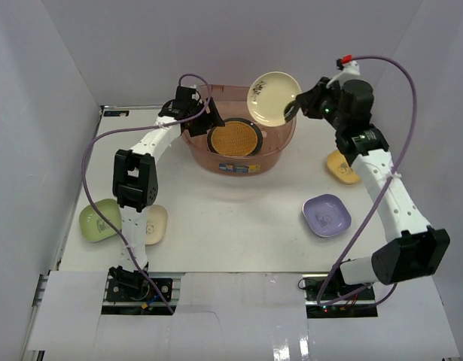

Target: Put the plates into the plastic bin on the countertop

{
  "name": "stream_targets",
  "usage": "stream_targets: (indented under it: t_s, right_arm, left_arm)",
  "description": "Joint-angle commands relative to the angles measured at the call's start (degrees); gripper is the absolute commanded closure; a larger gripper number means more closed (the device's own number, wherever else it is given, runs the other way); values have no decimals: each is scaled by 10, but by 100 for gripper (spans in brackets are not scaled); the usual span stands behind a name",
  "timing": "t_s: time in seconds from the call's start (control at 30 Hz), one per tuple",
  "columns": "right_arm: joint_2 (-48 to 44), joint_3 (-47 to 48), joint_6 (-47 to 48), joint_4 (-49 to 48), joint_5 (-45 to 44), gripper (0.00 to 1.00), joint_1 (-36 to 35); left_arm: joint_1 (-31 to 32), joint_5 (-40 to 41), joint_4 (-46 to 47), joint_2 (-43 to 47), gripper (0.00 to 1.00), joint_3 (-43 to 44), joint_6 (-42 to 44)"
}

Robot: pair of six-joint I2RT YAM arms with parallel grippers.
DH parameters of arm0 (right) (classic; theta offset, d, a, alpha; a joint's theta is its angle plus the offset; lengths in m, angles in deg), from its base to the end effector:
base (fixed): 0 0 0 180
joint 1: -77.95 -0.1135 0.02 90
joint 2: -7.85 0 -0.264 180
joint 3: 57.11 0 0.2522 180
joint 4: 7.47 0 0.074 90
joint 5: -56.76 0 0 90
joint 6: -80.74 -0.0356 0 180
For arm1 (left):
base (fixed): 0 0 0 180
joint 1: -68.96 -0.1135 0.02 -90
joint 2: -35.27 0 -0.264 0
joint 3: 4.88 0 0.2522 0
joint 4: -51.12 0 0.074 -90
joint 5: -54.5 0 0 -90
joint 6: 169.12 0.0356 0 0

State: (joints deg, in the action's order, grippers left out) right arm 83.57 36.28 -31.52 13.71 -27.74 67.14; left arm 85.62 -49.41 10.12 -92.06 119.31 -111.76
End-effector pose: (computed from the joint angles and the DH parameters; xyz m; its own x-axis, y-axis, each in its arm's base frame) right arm 0.2984 0.0604 0.4392 -0.1620 0.3530 -0.9215 -0.2370 0.8926 0.3835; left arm 0.4860 -0.1544 0.2340 -0.8011 -0.3068 -0.5140 0.0137 0.8491 -0.5280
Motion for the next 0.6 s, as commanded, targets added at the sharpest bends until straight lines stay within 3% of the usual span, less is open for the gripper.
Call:
stream_targets:
  t_s: [0.0,0.2,0.33,0.47,0.57]
  right_arm:
    - [71,62,1,0,-19,92,-56]
    - [180,86,-17,-27,-26,92,-107]
    - [252,114,-27,-43,-18,92,-122]
    - [342,183,-16,-8,-1,92,-141]
    - [377,192,-15,-7,-2,92,-148]
  left_arm:
    - [-6,28,1,38,10,44,27]
    - [-29,129,22,195,10,-9,27]
    - [-69,180,48,326,12,-134,5]
    - [-86,259,50,475,14,-306,41]
    - [-113,305,21,537,16,-380,54]
